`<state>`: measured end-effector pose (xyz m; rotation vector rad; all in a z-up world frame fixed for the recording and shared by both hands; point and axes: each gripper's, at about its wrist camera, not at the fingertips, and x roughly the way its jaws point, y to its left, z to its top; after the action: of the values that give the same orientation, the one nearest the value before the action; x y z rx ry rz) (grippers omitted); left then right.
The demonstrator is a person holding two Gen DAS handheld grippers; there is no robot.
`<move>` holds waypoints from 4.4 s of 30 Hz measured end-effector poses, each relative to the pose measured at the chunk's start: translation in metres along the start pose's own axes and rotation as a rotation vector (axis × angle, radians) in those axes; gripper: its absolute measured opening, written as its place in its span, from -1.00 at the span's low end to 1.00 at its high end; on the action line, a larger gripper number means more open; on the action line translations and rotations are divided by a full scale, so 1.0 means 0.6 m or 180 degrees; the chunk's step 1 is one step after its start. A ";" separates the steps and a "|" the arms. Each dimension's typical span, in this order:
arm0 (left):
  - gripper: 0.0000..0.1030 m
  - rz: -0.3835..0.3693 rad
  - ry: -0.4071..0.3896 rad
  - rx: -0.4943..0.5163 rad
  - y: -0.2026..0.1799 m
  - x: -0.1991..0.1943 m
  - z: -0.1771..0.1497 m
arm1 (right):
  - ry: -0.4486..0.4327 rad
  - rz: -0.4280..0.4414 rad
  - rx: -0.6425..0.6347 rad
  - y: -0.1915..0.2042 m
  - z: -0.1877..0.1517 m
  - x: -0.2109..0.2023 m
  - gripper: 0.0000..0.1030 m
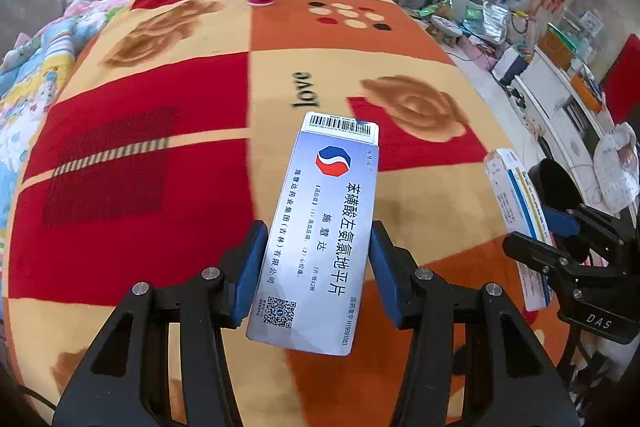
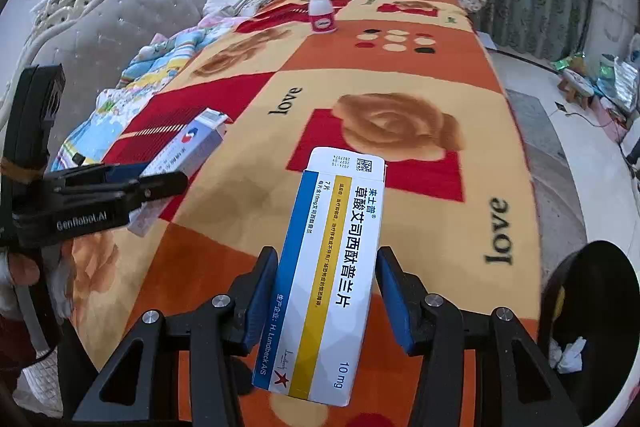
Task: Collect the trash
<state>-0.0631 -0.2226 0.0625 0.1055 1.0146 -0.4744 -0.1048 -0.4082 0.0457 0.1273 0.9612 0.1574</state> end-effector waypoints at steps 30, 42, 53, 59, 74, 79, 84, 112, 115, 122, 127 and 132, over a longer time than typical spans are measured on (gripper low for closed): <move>-0.04 -0.0540 0.0095 0.0847 -0.359 0.051 0.028 | -0.0293 -0.0536 0.0900 -0.275 -0.110 -0.161 -0.05; -0.04 -0.0717 0.0217 0.0967 -0.445 0.092 0.041 | -0.0276 -0.0658 0.1198 -0.352 -0.141 -0.176 -0.05; -0.04 -0.0811 0.0320 0.0967 -0.486 0.126 0.046 | -0.0208 -0.0659 0.1377 -0.400 -0.155 -0.159 -0.05; -0.04 -0.0863 0.0362 0.0952 -0.495 0.141 0.050 | -0.0184 -0.0658 0.1444 -0.415 -0.157 -0.152 -0.05; 0.08 -0.1155 0.0276 0.0842 -0.492 0.132 0.053 | -0.0268 -0.0754 0.1617 -0.430 -0.168 -0.164 0.39; 0.08 -0.0933 -0.0009 0.0855 -0.471 0.091 0.049 | -0.0351 -0.0832 0.1513 -0.400 -0.172 -0.175 0.39; 0.08 -0.0772 -0.0206 0.0859 -0.446 0.049 0.037 | -0.0548 -0.0943 0.1457 -0.361 -0.172 -0.203 0.39; 0.08 -0.0476 -0.1001 0.0887 -0.376 -0.117 -0.002 | -0.1194 -0.1437 0.1075 -0.204 -0.143 -0.311 0.47; 0.08 -0.0477 -0.1014 0.0876 -0.376 -0.119 -0.002 | -0.1220 -0.1491 0.1061 -0.197 -0.142 -0.316 0.48; 0.08 -0.0496 -0.1047 0.0835 -0.372 -0.119 -0.002 | -0.1273 -0.1519 0.1039 -0.189 -0.138 -0.322 0.49; 0.08 -0.0482 -0.1013 0.0838 -0.373 -0.114 -0.004 | -0.1305 -0.1565 0.1012 -0.185 -0.135 -0.327 0.51; 0.08 -0.0491 -0.0990 0.0834 -0.375 -0.114 -0.008 | -0.1317 -0.1595 0.0981 -0.181 -0.134 -0.329 0.51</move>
<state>-0.1932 -0.3997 0.1469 0.1820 0.6547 -0.7398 -0.2737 -0.5492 0.1394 0.1891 0.5735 -0.4660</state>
